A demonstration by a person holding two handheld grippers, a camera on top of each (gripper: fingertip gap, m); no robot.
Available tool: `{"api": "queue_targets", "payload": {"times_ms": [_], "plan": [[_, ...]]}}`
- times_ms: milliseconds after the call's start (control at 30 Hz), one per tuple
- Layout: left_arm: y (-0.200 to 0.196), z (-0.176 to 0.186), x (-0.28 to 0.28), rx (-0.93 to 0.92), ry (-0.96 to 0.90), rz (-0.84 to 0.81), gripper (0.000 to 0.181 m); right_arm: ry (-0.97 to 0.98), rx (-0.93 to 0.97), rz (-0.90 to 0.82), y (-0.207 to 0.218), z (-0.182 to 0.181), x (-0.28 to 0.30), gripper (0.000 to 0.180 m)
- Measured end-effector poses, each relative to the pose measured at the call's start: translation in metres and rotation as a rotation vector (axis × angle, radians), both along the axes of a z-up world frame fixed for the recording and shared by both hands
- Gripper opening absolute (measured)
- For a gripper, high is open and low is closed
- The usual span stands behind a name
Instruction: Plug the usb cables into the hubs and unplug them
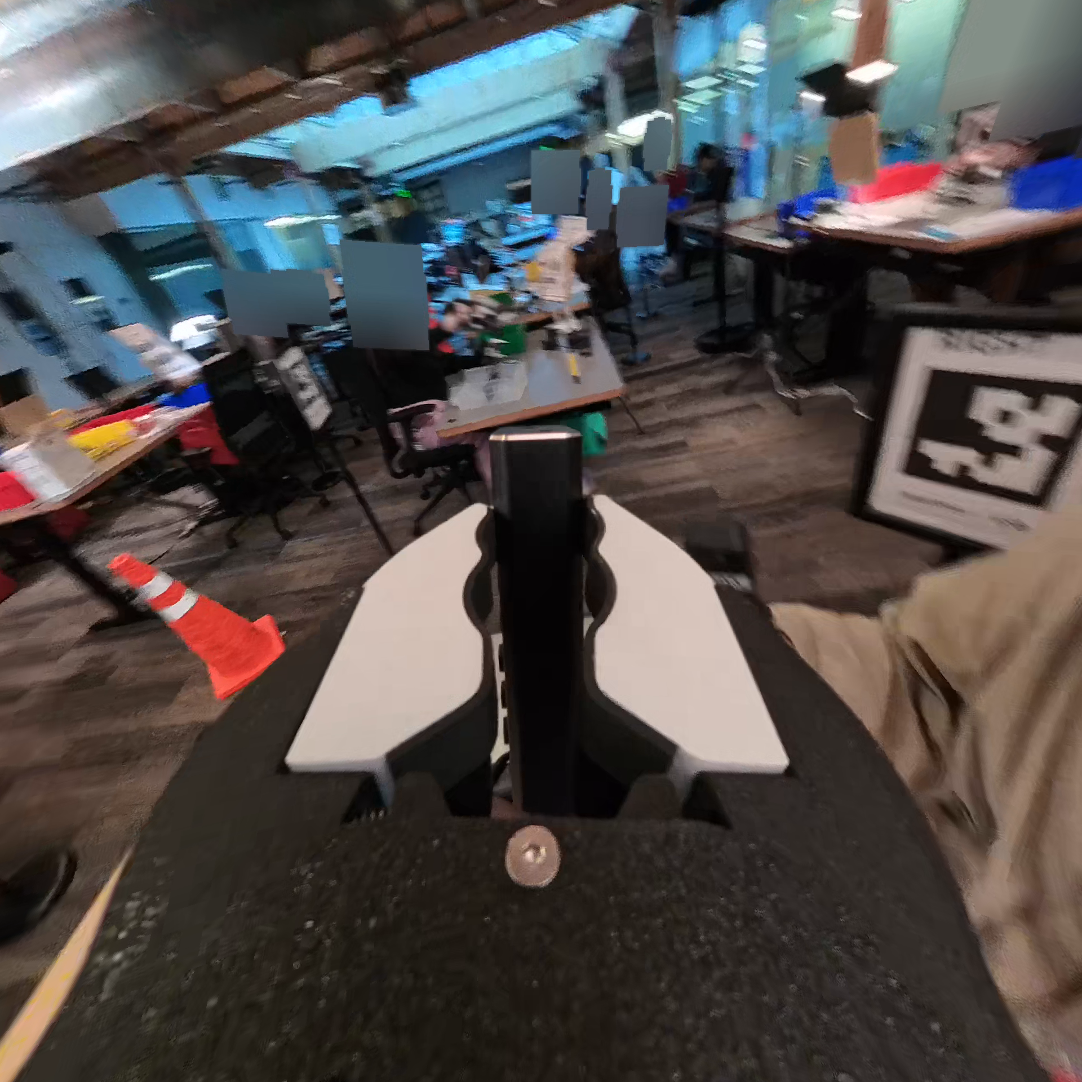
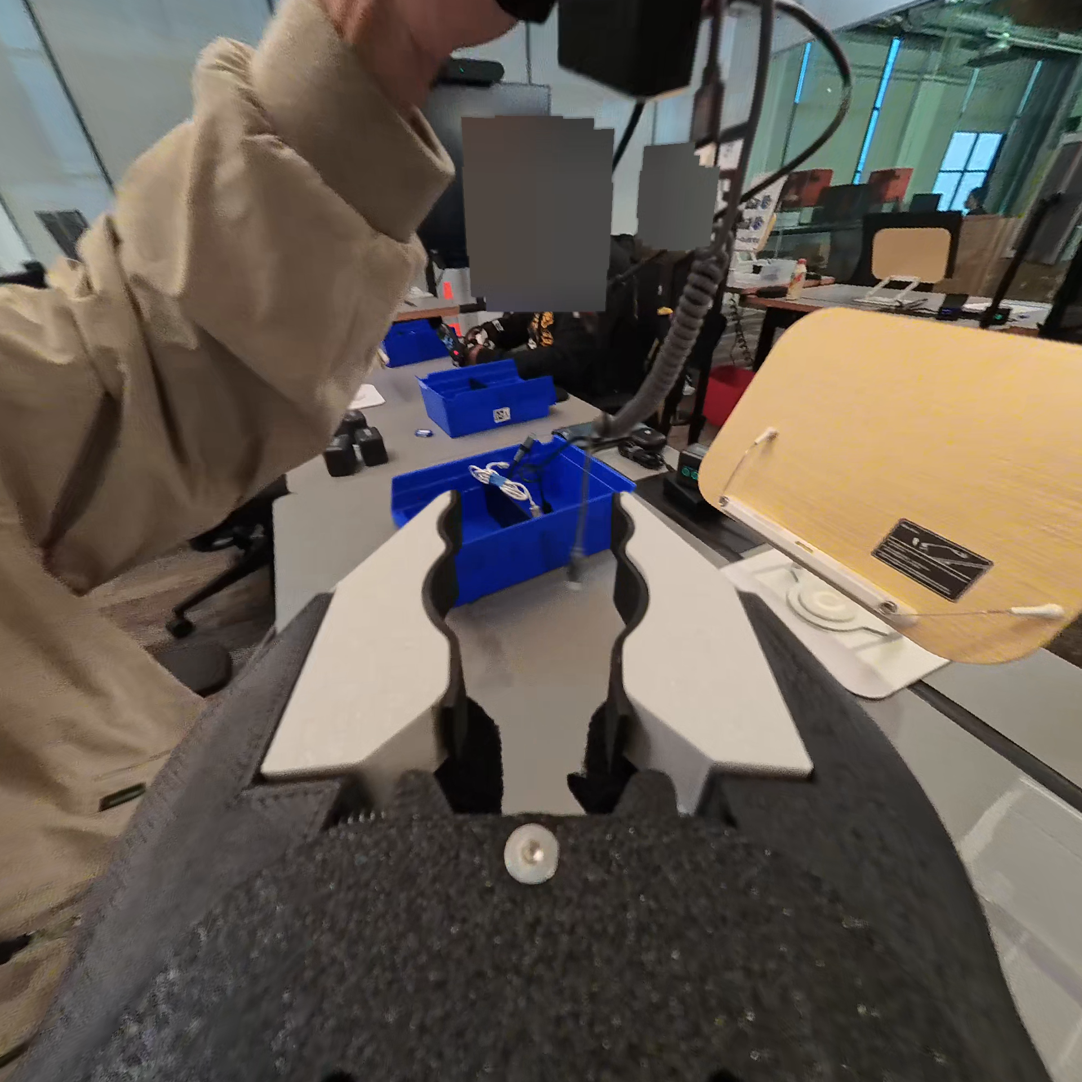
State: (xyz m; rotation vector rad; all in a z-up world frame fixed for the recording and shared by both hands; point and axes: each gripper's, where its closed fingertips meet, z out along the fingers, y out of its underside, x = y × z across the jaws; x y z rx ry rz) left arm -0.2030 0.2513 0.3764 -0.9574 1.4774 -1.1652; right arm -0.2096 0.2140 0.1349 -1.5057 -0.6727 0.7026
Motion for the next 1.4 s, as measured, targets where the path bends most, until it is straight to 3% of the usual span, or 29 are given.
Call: {"api": "queue_targets", "payload": {"times_ms": [100,233,367,500,633,767,800,867,900,967,1200,1400], "plan": [[0.011,-0.003,0.021,-0.095,-0.043,0.136,0.028,-0.010,0.005,-0.034,0.008,-0.006,0.000,0.050],[-0.011,-0.003,0.039,-0.106,-0.032,0.094,0.028,0.027,0.003,-0.093,0.028,-0.020,-0.003,0.048],[-0.030,0.006,0.051,-0.091,-0.013,0.112,0.027,0.038,-0.051,-0.149,0.068,-0.065,-0.015,0.050],[-0.044,0.019,0.055,-0.096,-0.035,0.090,0.027,0.057,-0.070,-0.121,0.095,-0.084,-0.048,0.062],[-0.048,0.024,0.051,-0.074,-0.043,0.098,0.028,0.119,-0.054,-0.034,0.109,-0.077,-0.093,0.062],[-0.044,0.021,0.039,-0.085,-0.036,0.104,0.027,0.329,0.080,-0.028,0.105,-0.025,-0.097,0.059],[-0.042,0.021,0.035,-0.090,-0.038,0.104,0.027,0.363,0.109,-0.038,0.106,-0.013,-0.091,0.052],[-0.037,0.021,0.027,-0.100,-0.048,0.115,0.028,0.377,0.117,-0.056,0.111,-0.003,-0.078,0.016],[-0.035,0.021,0.022,-0.105,-0.052,0.117,0.027,0.380,0.104,-0.051,0.114,-0.004,-0.073,0.015],[-0.034,0.022,0.013,-0.110,-0.054,0.112,0.028,0.334,0.022,-0.020,0.122,-0.020,-0.072,0.016],[-0.034,0.061,-0.032,-0.066,-0.176,0.131,0.028,0.154,-0.230,-0.242,0.157,-0.121,-0.030,0.015],[-0.025,0.092,-0.069,-0.083,-0.285,0.171,0.027,-0.131,-0.378,-0.406,0.166,-0.199,-0.003,0.015]]}}
